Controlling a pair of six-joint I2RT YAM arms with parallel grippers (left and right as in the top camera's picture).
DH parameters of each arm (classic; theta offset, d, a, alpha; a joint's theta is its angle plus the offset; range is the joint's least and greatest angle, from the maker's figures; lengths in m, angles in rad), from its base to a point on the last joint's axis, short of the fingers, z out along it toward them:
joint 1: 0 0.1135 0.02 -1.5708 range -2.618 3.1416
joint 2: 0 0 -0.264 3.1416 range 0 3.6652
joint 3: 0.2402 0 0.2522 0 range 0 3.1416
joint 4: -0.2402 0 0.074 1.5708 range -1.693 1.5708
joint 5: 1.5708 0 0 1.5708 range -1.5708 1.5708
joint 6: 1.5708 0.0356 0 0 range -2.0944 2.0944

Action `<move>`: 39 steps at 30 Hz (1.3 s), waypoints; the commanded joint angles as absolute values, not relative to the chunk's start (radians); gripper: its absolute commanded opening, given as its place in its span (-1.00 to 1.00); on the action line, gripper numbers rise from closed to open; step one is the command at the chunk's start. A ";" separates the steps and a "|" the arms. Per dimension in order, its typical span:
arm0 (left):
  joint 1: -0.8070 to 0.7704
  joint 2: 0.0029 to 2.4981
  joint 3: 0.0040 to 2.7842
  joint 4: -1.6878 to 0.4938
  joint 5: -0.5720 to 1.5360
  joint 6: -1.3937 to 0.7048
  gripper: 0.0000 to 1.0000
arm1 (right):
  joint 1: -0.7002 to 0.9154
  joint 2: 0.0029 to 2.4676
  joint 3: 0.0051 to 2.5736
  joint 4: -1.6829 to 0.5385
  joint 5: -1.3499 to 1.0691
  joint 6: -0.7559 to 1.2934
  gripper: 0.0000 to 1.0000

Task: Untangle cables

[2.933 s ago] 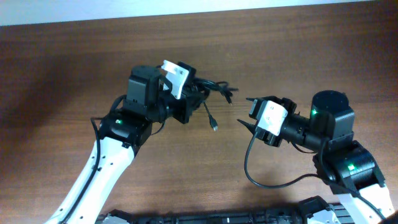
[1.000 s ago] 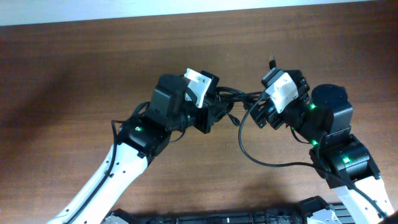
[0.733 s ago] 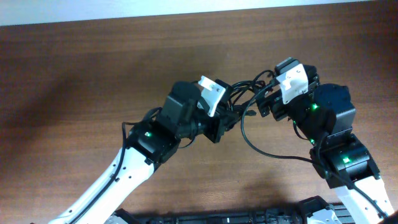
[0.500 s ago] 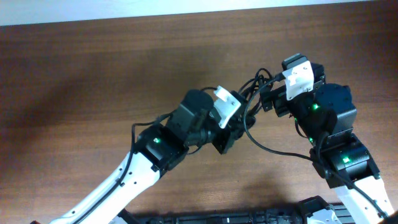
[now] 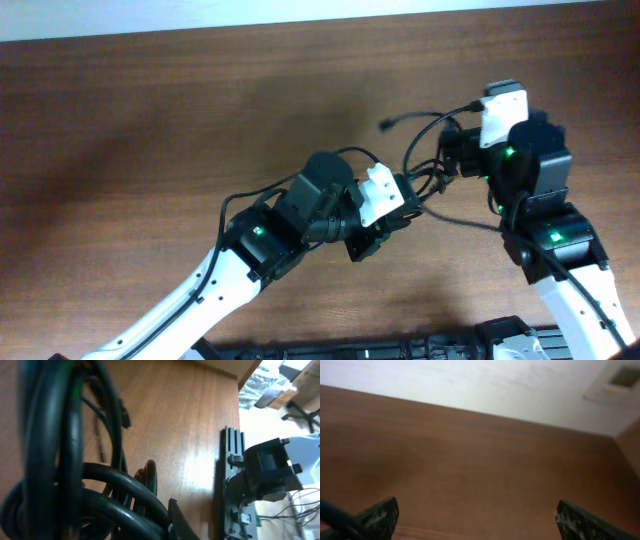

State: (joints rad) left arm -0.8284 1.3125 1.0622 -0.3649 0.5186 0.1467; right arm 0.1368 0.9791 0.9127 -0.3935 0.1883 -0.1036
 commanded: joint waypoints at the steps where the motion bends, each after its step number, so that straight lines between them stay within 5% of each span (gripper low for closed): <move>1: -0.841 1.268 1.069 -0.353 0.409 0.215 -1.00 | 0.077 0.984 0.922 -0.417 0.213 -0.039 0.98; 8: -0.782 1.258 1.069 -0.379 0.150 0.115 -1.00 | 0.017 0.984 0.922 -0.469 0.214 -0.038 0.98; 17: -0.579 1.221 1.069 -0.447 0.163 -0.012 -1.00 | -0.030 0.984 0.922 -0.498 0.091 -0.056 0.97; 25: -0.580 1.221 1.069 -0.404 0.402 -0.012 -1.00 | -0.029 0.984 0.922 -0.479 -0.513 -0.415 0.97; 36: -0.580 1.222 1.069 -0.368 0.664 -0.014 -1.00 | -0.030 0.984 0.922 -0.433 -0.575 -0.394 0.97; 39: -0.580 1.222 1.069 -0.368 0.790 -0.007 -1.00 | -0.030 0.985 0.922 -0.293 -0.489 -0.225 0.97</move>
